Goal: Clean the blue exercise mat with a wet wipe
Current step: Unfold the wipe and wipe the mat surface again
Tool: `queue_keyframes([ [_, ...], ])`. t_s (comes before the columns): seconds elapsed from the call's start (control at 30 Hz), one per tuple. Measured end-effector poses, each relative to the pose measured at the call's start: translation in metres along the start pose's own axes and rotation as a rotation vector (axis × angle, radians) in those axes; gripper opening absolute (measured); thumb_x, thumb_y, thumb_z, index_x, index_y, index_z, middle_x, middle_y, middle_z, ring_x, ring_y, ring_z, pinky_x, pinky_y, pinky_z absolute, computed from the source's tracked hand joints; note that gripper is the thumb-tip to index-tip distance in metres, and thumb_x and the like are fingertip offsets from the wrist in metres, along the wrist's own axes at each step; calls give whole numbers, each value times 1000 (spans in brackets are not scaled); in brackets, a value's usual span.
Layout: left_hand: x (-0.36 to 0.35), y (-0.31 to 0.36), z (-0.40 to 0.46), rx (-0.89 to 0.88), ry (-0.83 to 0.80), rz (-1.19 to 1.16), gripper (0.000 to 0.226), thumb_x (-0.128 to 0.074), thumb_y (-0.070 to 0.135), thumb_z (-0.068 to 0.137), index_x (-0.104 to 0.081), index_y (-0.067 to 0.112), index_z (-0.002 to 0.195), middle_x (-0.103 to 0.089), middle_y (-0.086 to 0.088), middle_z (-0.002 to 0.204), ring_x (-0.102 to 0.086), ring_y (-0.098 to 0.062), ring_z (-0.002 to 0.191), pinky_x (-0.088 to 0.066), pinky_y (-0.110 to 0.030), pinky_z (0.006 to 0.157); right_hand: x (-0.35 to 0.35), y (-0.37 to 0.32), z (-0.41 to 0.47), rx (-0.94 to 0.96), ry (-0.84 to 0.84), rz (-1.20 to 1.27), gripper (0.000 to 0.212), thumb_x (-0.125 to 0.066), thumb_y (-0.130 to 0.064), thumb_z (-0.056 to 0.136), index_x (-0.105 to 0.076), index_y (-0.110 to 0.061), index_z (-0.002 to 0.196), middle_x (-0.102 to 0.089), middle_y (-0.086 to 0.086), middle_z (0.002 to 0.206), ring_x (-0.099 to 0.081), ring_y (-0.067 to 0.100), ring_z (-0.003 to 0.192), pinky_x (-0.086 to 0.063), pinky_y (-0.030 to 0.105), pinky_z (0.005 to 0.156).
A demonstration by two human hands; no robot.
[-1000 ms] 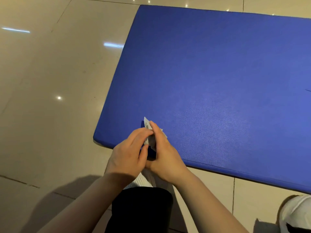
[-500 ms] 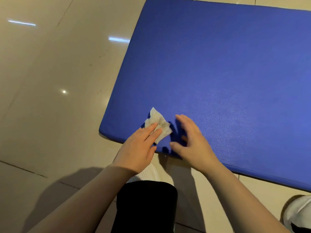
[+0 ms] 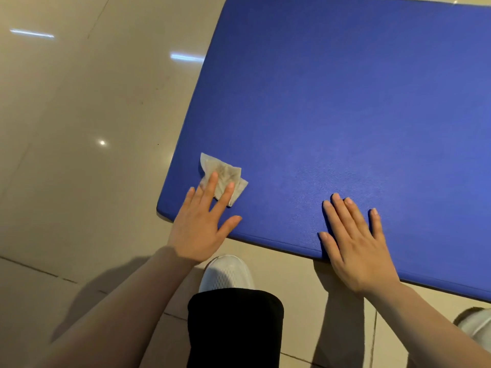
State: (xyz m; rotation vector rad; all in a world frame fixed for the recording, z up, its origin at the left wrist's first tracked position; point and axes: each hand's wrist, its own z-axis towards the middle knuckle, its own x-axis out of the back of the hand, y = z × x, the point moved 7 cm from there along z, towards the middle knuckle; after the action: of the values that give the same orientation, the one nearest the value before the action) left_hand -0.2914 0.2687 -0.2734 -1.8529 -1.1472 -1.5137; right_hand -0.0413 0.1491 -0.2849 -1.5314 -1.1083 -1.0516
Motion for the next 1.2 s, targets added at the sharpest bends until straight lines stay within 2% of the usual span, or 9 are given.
queue_keyframes([
  [0.13,-7,71,17,-303,10,57,68,-16,55,100,-34,11,149,-28,-12,157,-37,-33,140,-17,-40,117,0,1,0,7,6,-14,60,-11,-49,103,-23,-18,153,-25,2,159,-16,19,147,-4,47,117],
  [0.27,-9,100,20,-468,-33,117,70,-15,59,98,-16,18,154,-13,-5,162,-15,-20,148,-7,-38,122,-1,3,0,18,30,-29,61,-11,-49,103,-24,-17,154,-24,1,160,-16,19,148,-7,49,118],
  [0.37,1,48,23,-266,15,131,77,-14,63,98,-29,10,151,-27,-12,157,-33,-29,143,-14,-37,118,-2,4,1,23,30,-32,61,-11,-50,104,-24,-17,154,-24,2,160,-15,19,148,-7,49,118],
  [0.5,10,-36,0,178,-3,86,88,-1,72,86,8,16,153,2,-7,163,-3,-24,151,1,-34,120,-3,3,0,6,36,-41,61,-10,-49,104,-26,-16,153,-27,3,158,-17,20,147,-8,51,117],
  [0.67,-4,55,-10,-189,-45,85,79,-6,61,97,-25,5,150,-33,-16,154,-35,-32,141,-12,-40,119,-2,4,2,4,42,-37,61,-10,-50,104,-26,-17,152,-27,3,158,-18,20,147,-9,52,117],
  [0.77,-20,103,-16,-382,-179,132,74,4,61,95,1,13,152,7,-8,159,3,-23,148,12,-39,120,-2,3,3,5,46,-52,60,-12,-49,103,-25,-18,153,-25,2,159,-17,20,147,-8,51,117],
  [0.93,-20,51,-20,-31,-167,77,77,-5,62,99,-33,8,146,-41,-16,150,-36,-29,138,-11,-43,116,-3,4,2,21,36,-54,61,-11,-50,103,-26,-17,153,-26,3,159,-17,19,147,-7,50,117],
  [1.1,-14,23,-27,142,-160,-7,85,-7,67,97,-33,4,148,-34,-20,152,-36,-36,138,-15,-51,111,-3,5,3,1,24,-30,62,-10,-51,103,-27,-17,152,-28,4,158,-17,19,147,-7,49,118],
  [1.2,-10,29,-21,196,-80,-158,95,13,80,80,6,17,150,12,-3,158,6,-21,148,15,-27,111,-2,1,3,-8,30,-6,61,-13,-49,103,-31,-16,151,-29,5,158,-17,20,147,-4,48,118],
])
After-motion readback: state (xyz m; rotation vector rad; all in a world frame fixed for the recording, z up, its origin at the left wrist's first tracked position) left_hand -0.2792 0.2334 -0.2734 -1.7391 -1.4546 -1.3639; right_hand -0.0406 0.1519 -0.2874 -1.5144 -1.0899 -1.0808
